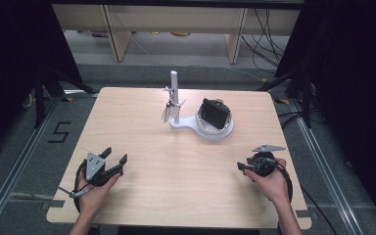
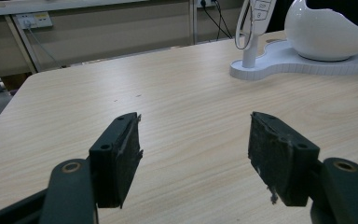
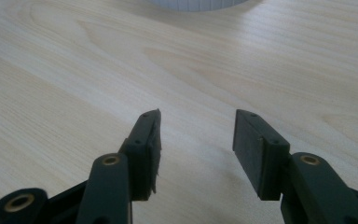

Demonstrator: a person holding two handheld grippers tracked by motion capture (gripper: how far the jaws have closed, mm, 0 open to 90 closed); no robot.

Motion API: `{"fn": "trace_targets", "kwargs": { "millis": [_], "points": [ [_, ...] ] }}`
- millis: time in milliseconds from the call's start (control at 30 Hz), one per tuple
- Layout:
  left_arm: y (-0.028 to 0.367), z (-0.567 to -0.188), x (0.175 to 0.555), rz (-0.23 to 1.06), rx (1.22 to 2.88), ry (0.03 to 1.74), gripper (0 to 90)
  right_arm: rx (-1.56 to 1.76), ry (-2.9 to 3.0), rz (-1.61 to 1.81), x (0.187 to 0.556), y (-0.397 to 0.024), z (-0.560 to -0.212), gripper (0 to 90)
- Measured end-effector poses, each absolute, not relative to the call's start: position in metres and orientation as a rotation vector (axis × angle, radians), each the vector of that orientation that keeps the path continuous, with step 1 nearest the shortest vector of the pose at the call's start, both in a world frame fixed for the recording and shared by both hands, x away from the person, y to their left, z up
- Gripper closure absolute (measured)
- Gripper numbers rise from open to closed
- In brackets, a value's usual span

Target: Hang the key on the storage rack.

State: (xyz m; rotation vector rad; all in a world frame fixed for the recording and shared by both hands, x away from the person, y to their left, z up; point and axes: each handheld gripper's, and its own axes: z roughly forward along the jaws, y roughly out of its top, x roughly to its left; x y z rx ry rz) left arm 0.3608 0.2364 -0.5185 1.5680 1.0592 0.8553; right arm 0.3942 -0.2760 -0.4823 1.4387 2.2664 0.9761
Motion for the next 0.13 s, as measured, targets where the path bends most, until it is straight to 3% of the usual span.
{"fn": "trace_targets", "kwargs": {
  "millis": [133],
  "points": [
    [0.2366,-0.5188,0.3602,0.854,1.577,1.058,34.0,1.440,2.265,0.976,0.3943,-0.2762,-0.4825,52.5]
  ]
}}
